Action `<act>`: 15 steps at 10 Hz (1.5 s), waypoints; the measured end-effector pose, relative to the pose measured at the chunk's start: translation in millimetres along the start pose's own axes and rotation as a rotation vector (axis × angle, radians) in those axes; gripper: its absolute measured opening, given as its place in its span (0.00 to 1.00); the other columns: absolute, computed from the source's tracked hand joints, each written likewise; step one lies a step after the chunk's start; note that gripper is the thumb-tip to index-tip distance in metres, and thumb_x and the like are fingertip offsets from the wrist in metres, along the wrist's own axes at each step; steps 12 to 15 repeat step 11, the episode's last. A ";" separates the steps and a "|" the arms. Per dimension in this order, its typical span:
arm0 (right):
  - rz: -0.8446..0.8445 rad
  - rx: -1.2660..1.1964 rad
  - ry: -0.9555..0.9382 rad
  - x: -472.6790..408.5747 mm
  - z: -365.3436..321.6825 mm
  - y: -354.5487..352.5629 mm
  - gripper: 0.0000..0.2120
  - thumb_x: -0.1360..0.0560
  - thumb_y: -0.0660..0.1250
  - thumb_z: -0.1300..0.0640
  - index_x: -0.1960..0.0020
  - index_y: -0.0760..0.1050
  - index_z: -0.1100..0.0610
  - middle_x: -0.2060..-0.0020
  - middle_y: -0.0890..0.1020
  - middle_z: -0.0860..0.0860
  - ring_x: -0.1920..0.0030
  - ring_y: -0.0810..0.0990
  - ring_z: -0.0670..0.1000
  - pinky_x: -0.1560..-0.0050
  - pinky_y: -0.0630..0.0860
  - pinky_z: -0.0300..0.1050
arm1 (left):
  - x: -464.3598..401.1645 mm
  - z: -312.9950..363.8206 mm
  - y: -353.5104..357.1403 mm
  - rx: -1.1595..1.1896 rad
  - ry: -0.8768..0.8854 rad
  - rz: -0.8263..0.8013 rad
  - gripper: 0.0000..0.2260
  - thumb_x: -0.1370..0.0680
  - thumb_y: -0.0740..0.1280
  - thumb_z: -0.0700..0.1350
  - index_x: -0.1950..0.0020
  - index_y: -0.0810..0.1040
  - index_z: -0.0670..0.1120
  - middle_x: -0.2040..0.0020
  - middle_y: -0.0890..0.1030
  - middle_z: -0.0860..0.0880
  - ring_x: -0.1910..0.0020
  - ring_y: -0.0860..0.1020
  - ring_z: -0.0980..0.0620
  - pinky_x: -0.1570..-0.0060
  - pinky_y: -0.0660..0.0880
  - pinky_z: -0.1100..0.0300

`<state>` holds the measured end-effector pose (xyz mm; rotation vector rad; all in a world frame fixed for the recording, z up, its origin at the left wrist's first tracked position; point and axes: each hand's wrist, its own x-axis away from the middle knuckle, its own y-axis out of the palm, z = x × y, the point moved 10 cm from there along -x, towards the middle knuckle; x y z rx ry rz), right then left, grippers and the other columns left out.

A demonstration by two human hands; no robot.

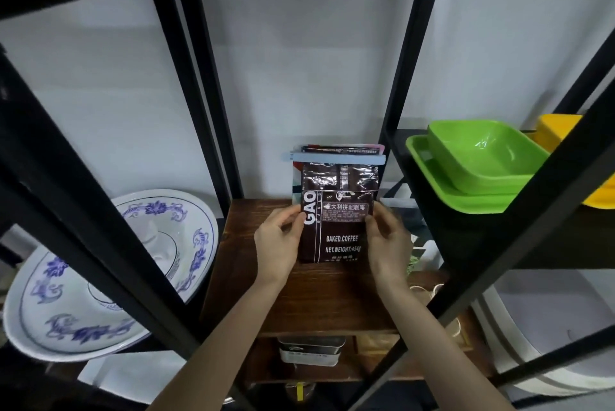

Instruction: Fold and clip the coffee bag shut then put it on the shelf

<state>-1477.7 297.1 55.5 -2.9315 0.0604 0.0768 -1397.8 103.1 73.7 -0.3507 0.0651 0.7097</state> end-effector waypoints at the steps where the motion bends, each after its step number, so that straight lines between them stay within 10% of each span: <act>1: -0.024 0.009 0.007 -1.4 0.5 2.3 0.12 0.25 0.61 0.60 0.42 0.74 0.54 0.40 0.77 0.55 0.41 0.75 0.54 0.37 0.71 0.53 | -1.8 0.4 5.6 -0.039 -0.001 -0.039 0.12 0.26 0.64 0.38 0.43 0.76 0.40 0.46 0.79 0.43 0.53 0.74 0.57 0.59 0.68 0.82; 6: -0.111 0.053 -0.018 2.6 -9.3 5.3 0.18 0.26 0.63 0.62 0.37 0.68 0.56 0.42 0.78 0.55 0.42 0.76 0.53 0.39 0.73 0.53 | 8.2 5.1 9.4 -0.089 0.006 -0.097 0.18 0.25 0.62 0.38 0.35 0.69 0.43 0.40 0.74 0.43 0.45 0.71 0.55 0.43 0.71 0.61; 9: -0.191 0.202 -0.136 16.0 -28.9 5.3 0.24 0.26 0.62 0.61 0.32 0.62 0.54 0.35 0.69 0.56 0.35 0.69 0.53 0.42 0.63 0.35 | 17.7 12.4 1.4 -0.131 0.005 -0.127 0.20 0.24 0.61 0.40 0.33 0.65 0.42 0.34 0.72 0.43 0.35 0.71 0.49 0.34 0.67 0.55; 11: -0.193 0.346 -0.248 30.5 -48.7 5.8 0.26 0.27 0.63 0.59 0.31 0.60 0.56 0.34 0.68 0.57 0.32 0.65 0.56 0.31 0.63 0.54 | 28.7 25.4 -15.7 -0.212 0.055 -0.121 0.22 0.24 0.60 0.42 0.31 0.62 0.43 0.31 0.70 0.43 0.32 0.67 0.49 0.33 0.62 0.58; 15: -0.193 0.346 -0.248 30.5 -48.7 5.8 0.26 0.27 0.63 0.59 0.31 0.60 0.56 0.34 0.68 0.57 0.32 0.65 0.56 0.31 0.63 0.54 | 28.7 25.4 -15.7 -0.212 0.055 -0.121 0.22 0.24 0.60 0.42 0.31 0.62 0.43 0.31 0.70 0.43 0.32 0.67 0.49 0.33 0.62 0.58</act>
